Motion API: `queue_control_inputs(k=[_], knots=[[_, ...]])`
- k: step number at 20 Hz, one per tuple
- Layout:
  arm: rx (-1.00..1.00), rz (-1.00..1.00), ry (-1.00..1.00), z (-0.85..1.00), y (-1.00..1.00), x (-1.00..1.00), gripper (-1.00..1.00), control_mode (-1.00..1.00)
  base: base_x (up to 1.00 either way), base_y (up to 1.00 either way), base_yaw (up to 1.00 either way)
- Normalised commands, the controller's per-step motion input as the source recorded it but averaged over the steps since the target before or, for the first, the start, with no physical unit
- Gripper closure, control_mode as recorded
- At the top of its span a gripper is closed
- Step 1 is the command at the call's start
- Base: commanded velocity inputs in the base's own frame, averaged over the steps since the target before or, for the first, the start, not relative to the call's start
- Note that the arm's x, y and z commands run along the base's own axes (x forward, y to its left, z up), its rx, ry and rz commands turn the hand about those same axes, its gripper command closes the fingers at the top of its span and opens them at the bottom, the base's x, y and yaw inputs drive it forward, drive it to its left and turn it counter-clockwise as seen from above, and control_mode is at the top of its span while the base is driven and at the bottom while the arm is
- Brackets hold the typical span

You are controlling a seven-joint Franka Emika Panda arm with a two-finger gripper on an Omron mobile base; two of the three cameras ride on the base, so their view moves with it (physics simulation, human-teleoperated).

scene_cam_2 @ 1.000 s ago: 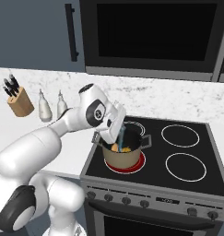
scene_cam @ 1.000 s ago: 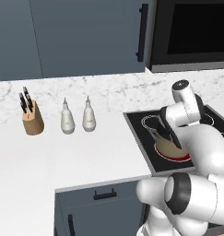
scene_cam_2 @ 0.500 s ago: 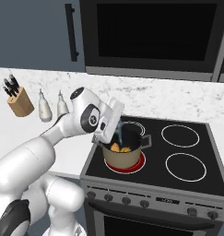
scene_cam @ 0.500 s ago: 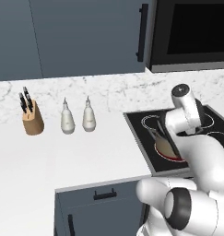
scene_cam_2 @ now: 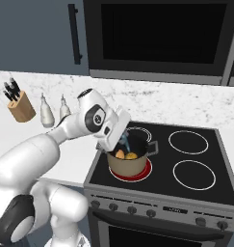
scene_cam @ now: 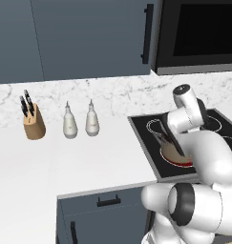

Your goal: Put the squash and potato in the pot. Retrieve the spatula and lightly stir the vegetables in the pot.

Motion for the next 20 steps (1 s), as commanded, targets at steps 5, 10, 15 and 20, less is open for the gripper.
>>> queue_control_inputs(k=[5,10,15,20], knots=[[0.32,0.00,0.48,0.25,0.18,0.11,1.00,-1.00,0.00,0.00,0.00],[0.24,-0.02,0.39,0.17,0.07,0.00,1.00,-1.00,0.00,0.00,0.00],[0.02,-0.06,0.14,-0.07,0.00,0.00,1.00,-1.00,0.00,0.00,0.00],[-0.10,-0.11,-0.04,-0.34,0.00,0.08,1.00,-1.00,0.00,0.00,0.00]])
